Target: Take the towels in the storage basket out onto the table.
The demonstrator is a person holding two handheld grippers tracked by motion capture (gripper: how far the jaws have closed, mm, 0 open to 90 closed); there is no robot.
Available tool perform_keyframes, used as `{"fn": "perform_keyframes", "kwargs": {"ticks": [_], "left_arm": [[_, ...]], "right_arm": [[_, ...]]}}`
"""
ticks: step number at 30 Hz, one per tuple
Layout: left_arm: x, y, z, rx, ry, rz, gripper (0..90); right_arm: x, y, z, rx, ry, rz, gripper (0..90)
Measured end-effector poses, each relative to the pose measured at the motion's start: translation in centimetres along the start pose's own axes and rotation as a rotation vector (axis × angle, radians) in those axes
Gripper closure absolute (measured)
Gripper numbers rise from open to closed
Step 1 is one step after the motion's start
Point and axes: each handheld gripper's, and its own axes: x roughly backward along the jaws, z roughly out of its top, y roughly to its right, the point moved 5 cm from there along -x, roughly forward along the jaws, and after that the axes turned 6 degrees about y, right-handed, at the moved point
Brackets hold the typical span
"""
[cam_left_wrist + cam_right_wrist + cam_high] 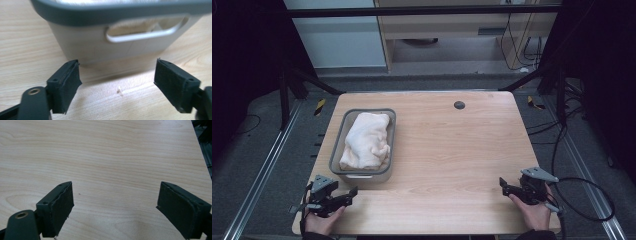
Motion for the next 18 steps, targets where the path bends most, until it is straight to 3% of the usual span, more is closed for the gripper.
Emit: {"fn": "perform_keyframes", "kwargs": {"ticks": [8,18], "left_arm": [[0.6,0.5,0.6,-0.003,-0.004,-0.02,23.5],[1.9,0.9,1.9,-0.001,0.058,-0.035,26.1]], "right_arm": [[-0.3,-0.7,0.0,0.031,-0.019,0.007,11.6],[-0.5,-0.8,-0.2,0.048,-0.036,0.004,10.7]]}}
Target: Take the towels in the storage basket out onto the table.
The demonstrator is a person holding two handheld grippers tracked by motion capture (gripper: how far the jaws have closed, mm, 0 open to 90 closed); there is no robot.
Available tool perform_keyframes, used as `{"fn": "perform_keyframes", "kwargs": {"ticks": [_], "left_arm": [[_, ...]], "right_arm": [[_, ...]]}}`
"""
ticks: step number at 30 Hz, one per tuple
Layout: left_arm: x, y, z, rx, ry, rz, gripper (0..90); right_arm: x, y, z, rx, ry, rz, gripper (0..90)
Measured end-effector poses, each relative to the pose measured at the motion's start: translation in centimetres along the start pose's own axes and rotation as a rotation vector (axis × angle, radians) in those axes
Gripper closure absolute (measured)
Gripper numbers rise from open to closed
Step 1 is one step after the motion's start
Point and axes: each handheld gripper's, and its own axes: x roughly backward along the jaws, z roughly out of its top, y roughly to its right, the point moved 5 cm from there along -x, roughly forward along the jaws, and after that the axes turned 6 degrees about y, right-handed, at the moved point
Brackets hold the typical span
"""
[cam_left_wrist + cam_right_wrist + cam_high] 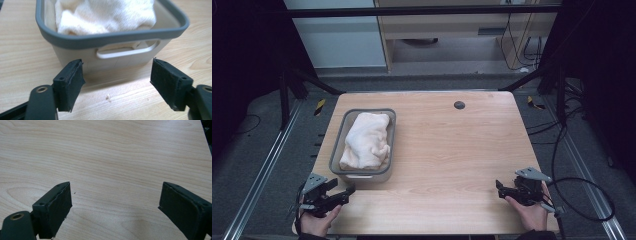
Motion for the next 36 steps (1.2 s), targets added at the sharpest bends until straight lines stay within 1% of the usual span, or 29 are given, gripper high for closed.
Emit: {"fn": "perform_keyframes", "kwargs": {"ticks": [2,4,7,11,15,17,20,26,28,29,32,35,36], "left_arm": [[0.1,0.1,0.1,-0.004,0.004,-0.003,26.1],[0.4,0.4,0.6,-0.015,0.013,-0.014,26.0],[0.6,0.6,1.0,-0.022,0.018,-0.02,26.0],[0.8,0.8,1.3,-0.023,0.027,-0.018,27.3],[1.2,0.9,2.2,-0.017,0.043,-0.025,27.5],[1.2,0.9,2.4,-0.014,0.046,-0.027,27.5],[1.5,0.8,3.2,-0.01,0.057,-0.023,27.4],[1.8,0.6,3.9,-0.009,0.065,-0.027,27.5],[1.7,0.5,4.4,-0.012,0.067,-0.025,27.4],[1.7,0.5,4.4,-0.012,0.067,-0.025,27.4],[1.6,0.4,5.2,-0.017,0.065,-0.026,27.4],[1.4,0.3,5.7,-0.018,0.062,-0.024,27.9],[1.3,0.2,6.1,-0.017,0.063,-0.017,28.0]], "right_arm": [[0.0,0.0,0.0,0.002,0.001,-0.004,10.8],[0.0,0.0,0.0,-0.008,-0.002,-0.008,10.8],[0.0,0.0,0.0,-0.004,-0.003,-0.007,10.8],[0.0,0.0,0.0,-0.004,-0.001,-0.008,10.8],[0.0,-0.1,0.1,-0.003,0.008,-0.01,10.8],[0.0,-0.1,0.1,-0.002,0.008,-0.008,10.8],[0.0,-0.1,0.1,0.003,0.01,-0.012,10.8],[0.1,-0.1,0.1,-0.002,0.013,-0.011,10.8],[0.1,-0.2,0.1,0.005,0.011,-0.012,10.8],[0.1,-0.2,0.1,0.005,0.011,-0.01,10.8],[0.1,-0.2,0.1,-0.005,0.015,-0.001,10.8],[0.1,-0.2,0.1,-0.003,0.014,-0.004,10.8],[0.1,-0.2,0.1,-0.001,0.013,-0.005,10.8]]}}
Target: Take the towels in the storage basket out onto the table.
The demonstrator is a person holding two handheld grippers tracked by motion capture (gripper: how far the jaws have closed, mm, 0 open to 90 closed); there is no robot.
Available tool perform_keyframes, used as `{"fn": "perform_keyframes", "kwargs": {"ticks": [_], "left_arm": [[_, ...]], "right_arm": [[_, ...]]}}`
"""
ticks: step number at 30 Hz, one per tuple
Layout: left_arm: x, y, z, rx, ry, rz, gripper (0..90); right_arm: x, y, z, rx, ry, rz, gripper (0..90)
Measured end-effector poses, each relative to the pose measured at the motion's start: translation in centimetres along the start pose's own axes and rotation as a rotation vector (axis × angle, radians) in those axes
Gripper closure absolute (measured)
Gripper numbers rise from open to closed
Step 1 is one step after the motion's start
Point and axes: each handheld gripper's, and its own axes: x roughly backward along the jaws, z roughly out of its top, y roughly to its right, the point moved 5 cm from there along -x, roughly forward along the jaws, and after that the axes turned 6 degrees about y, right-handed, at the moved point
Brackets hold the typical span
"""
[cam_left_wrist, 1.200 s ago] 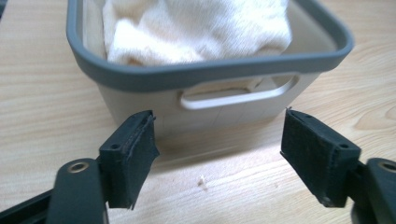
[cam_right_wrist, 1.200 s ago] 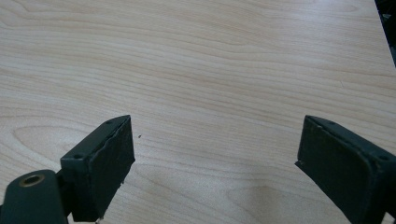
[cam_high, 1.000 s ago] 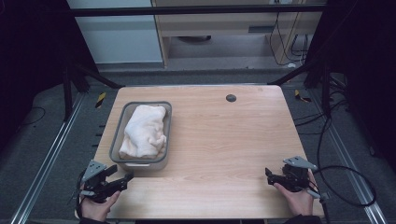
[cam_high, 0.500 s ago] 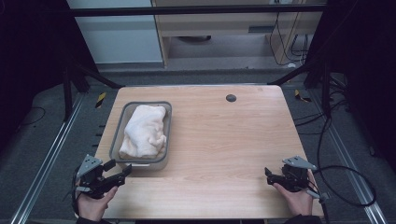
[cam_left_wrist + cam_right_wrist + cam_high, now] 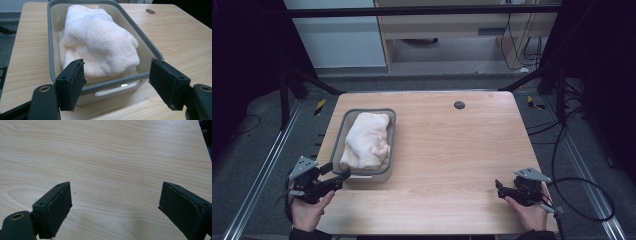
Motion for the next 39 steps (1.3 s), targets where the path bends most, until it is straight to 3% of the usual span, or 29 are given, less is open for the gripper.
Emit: {"fn": "perform_keyframes", "kwargs": {"ticks": [9,20,32,39], "left_arm": [[-0.5,-0.3,2.1,-0.002,-0.009,0.008,28.1],[-2.2,0.4,4.9,-0.056,-0.053,0.004,26.8],[-4.2,0.7,6.4,-0.066,-0.117,-0.009,24.6],[-5.3,0.6,6.9,-0.073,-0.153,0.005,23.6]], "right_arm": [[-0.1,0.1,-0.1,0.006,-0.007,-0.006,10.7],[-0.2,0.2,-0.1,0.011,-0.011,-0.006,10.5],[-0.2,0.3,-0.1,0.012,-0.012,-0.002,10.3],[-0.3,0.3,-0.1,0.01,-0.015,0.002,10.1]]}}
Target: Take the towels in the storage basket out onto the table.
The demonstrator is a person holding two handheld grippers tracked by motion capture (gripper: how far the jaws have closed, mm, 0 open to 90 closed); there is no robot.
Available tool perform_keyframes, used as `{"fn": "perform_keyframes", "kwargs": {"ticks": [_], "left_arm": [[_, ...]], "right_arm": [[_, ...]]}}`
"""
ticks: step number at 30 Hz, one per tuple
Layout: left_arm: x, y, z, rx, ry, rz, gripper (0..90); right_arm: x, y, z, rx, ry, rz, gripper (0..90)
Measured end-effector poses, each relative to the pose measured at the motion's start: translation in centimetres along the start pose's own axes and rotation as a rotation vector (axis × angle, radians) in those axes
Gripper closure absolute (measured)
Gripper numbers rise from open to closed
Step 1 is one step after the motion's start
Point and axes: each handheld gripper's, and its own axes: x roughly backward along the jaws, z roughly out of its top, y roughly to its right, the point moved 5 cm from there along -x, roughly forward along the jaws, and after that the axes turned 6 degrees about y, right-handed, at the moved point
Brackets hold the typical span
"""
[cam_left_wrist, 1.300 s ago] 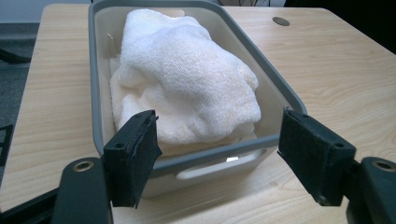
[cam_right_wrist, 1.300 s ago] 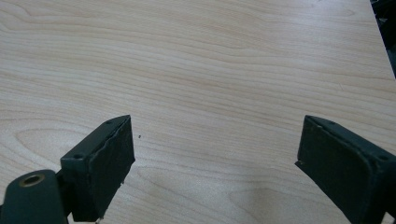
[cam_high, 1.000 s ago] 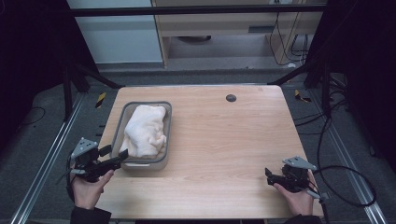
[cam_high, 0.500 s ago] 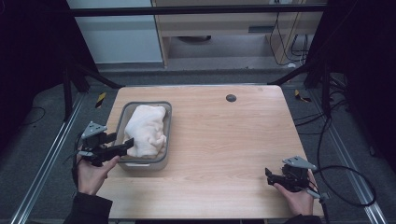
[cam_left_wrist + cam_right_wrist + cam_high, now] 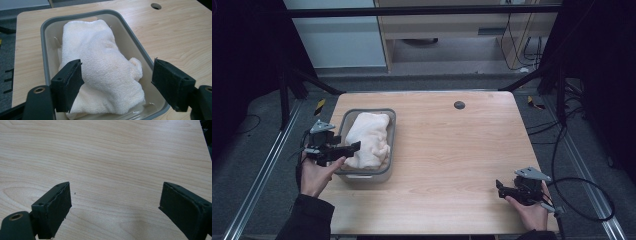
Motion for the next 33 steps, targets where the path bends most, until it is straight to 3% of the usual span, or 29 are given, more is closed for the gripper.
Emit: {"fn": "perform_keyframes", "kwargs": {"ticks": [17,33], "left_arm": [[-3.5,0.5,1.1,-0.031,-0.07,0.028,19.1],[-6.7,-0.2,0.2,-0.027,-0.173,0.057,10.0]], "right_arm": [[-0.1,0.0,0.0,-0.004,-0.007,0.012,9.6],[-0.2,0.1,-0.1,-0.009,-0.013,0.019,8.9]]}}
